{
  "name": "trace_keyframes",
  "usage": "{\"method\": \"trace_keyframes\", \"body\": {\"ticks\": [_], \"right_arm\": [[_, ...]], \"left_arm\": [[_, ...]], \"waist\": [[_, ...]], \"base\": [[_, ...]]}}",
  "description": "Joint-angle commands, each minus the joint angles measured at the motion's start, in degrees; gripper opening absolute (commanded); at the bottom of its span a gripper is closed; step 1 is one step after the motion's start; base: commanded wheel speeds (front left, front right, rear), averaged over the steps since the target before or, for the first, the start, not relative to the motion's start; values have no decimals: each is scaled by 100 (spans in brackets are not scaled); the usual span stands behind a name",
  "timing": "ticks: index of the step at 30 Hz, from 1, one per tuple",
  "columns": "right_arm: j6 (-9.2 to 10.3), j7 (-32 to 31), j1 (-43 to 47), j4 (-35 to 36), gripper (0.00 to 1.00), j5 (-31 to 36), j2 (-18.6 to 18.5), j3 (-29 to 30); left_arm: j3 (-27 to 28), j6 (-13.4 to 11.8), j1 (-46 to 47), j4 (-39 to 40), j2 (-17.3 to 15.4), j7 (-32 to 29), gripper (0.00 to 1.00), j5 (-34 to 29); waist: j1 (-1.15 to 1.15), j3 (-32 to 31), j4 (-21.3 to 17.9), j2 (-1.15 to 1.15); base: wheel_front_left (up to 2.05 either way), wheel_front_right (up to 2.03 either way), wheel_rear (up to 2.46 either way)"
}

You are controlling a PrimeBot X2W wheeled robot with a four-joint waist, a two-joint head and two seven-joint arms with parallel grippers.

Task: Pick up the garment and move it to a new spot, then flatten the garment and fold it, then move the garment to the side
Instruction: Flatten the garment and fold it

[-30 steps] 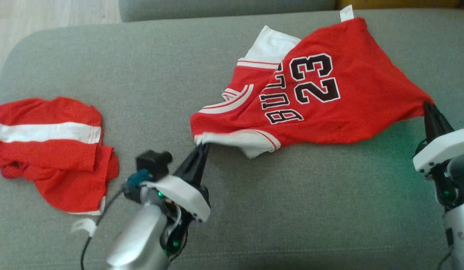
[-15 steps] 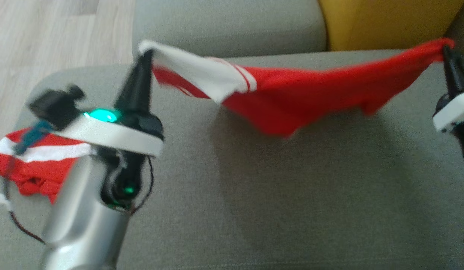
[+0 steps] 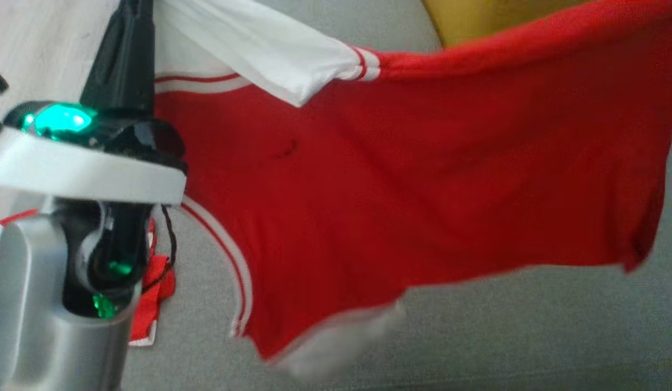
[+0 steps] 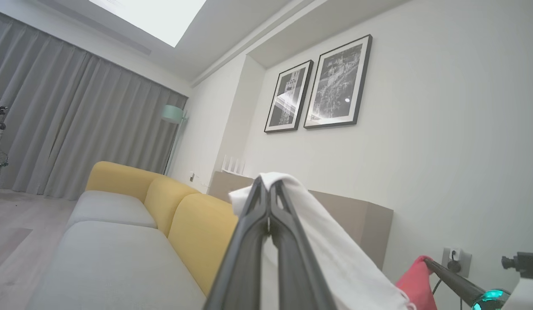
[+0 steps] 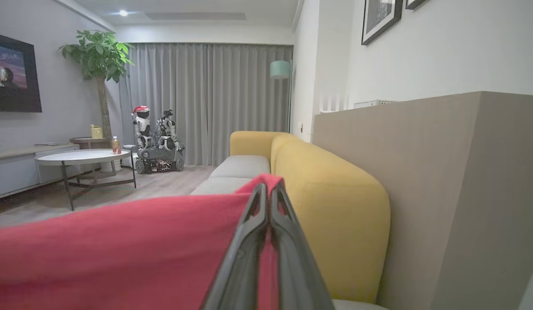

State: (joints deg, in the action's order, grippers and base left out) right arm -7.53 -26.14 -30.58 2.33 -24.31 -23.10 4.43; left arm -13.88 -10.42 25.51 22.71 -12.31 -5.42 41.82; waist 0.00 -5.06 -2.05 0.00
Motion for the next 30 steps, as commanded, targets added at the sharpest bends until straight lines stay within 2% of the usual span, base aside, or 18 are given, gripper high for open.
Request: {"method": "trace_keyframes", "body": {"ticks": [1, 6, 9, 12, 15, 21, 26, 30], "right_arm": [[4, -131, -194, 270, 0, 46, 29, -22], [4, -646, -568, 328, 0, 121, 304, 123], [4, -794, -1166, 66, 0, 91, 434, 137], [4, -633, -2044, -416, 0, 115, 460, 9], [4, -152, -3111, -1183, 0, 169, 532, -4], [4, 1216, -4840, -2738, 0, 388, 466, -273], [4, 2262, -5407, -3829, 0, 330, 360, -409], [4, 2704, -5317, -4524, 0, 153, 304, -620]], "left_arm": [[250, -58, 478, 163, -206, -80, 0, -73], [184, -183, 1124, -362, -157, -430, 0, -35], [236, -236, 1854, -951, -14, -524, 0, 47], [336, -208, 2841, -1685, 145, -418, 0, 67], [373, -58, 3912, -2525, 220, -117, 0, -76], [512, 225, 5638, -4058, 336, 773, 0, -320], [445, 497, 6173, -4972, 463, 1301, 0, -398], [206, 736, 6083, -5475, 529, 1468, 0, -497]], "waist": [[0, 84, -1, 0], [0, 603, -9, 0], [0, 1329, -12, 0], [0, 2075, -9, 0], [0, 2642, 12, 0], [0, 3233, 177, 0], [0, 3444, 372, 0], [0, 3572, 498, 0]], "base": [[0, 0, 0], [0, 0, 0], [0, 0, 0], [0, 0, 0], [0, 0, 0], [0, 0, 0], [0, 0, 0], [0, 0, 0]]}}
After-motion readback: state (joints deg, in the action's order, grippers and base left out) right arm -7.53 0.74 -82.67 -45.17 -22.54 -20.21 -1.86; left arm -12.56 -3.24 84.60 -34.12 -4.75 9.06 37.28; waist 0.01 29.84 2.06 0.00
